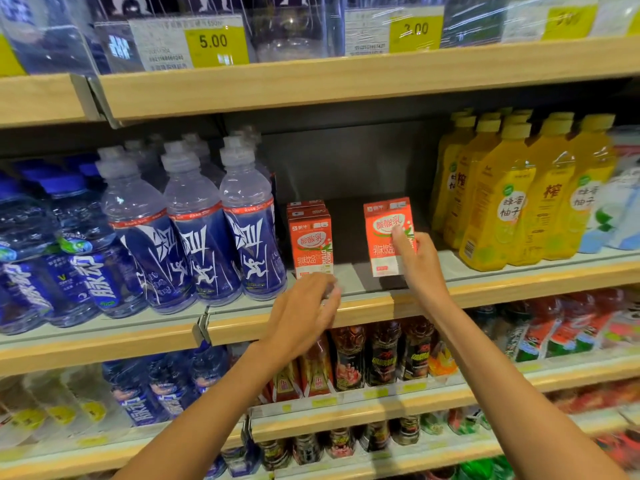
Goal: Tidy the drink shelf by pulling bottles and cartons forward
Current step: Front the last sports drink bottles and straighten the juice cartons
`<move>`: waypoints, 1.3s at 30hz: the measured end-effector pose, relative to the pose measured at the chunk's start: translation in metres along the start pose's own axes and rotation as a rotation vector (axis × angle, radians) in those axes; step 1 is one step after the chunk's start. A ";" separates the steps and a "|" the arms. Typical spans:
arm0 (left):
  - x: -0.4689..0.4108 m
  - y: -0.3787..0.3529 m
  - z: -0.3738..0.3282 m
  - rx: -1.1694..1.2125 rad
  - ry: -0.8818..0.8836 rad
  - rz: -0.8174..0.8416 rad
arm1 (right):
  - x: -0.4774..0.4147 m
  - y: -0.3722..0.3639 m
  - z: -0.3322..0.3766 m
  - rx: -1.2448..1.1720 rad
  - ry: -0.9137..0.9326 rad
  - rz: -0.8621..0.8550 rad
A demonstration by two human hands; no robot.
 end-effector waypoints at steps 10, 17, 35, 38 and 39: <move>-0.021 0.038 -0.039 0.960 0.473 -0.187 | 0.092 -0.051 0.032 -0.219 -0.020 0.205; 0.005 0.058 -0.036 0.801 0.395 -0.385 | 0.120 -0.077 0.048 -0.117 0.134 0.200; 0.012 0.091 -0.004 0.902 0.445 -0.212 | 0.135 -0.088 0.049 -0.026 0.329 0.294; 0.011 0.093 0.001 0.986 0.418 -0.091 | 0.129 -0.083 0.043 -0.150 0.138 0.423; 0.011 0.093 0.002 1.012 0.414 -0.071 | 0.127 -0.084 0.041 -0.180 0.083 0.475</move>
Point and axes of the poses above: each hand's wrist, its own x-axis away from the middle knuckle, its own y-axis out of the back of the hand, z = x × y, the point moved 3 cm from there along -x, towards the middle knuckle, and after that the axes turned 1 degree about -x, right-handed, at the moved point
